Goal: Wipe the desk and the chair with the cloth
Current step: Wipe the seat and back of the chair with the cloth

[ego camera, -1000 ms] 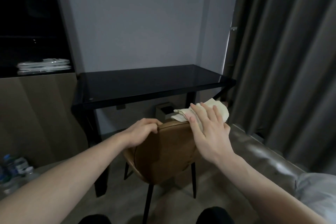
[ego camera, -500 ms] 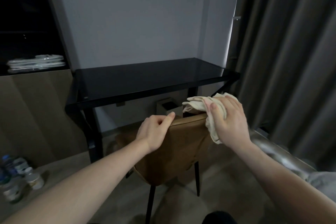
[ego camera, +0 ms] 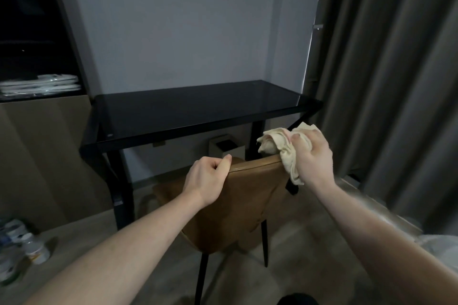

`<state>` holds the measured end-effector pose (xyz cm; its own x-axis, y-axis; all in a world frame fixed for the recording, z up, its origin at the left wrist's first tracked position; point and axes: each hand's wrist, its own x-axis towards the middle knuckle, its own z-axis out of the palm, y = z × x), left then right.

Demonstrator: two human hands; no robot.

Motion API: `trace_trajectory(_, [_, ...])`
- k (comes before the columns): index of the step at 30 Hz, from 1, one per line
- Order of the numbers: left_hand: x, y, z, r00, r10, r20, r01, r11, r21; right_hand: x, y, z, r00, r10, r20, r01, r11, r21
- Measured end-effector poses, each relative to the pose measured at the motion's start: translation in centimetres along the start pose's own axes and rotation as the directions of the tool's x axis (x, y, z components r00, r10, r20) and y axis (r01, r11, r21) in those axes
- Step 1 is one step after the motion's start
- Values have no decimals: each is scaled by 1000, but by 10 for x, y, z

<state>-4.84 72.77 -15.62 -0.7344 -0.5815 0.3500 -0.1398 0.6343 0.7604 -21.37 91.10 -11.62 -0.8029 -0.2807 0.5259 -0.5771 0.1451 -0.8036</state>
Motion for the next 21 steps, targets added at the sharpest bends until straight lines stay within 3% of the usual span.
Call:
trace_trajectory(4, [-7,5,-4,1000,-23,15,24,999,-24,-48,-12,26,979,-202,-24,197,973,-123])
trace_trajectory(7, [-10,7,-6,998,-56,14,57,997,-49,-78,-26,42,970,-241,12,238,945,-223])
trace_trajectory(13, [-9,7,-5,997,-77,17,77,996,-40,-53,-8,26,958,-287,-3,279,933,-225])
trace_trajectory(17, [-7,0,-1,999,-39,21,40,997,-68,-14,15,13,991,-106,-82,104,994,-27])
trace_trajectory(21, [-1,-4,1,999,-31,9,31,998,-63,24,24,1,993,101,-58,-91,984,155])
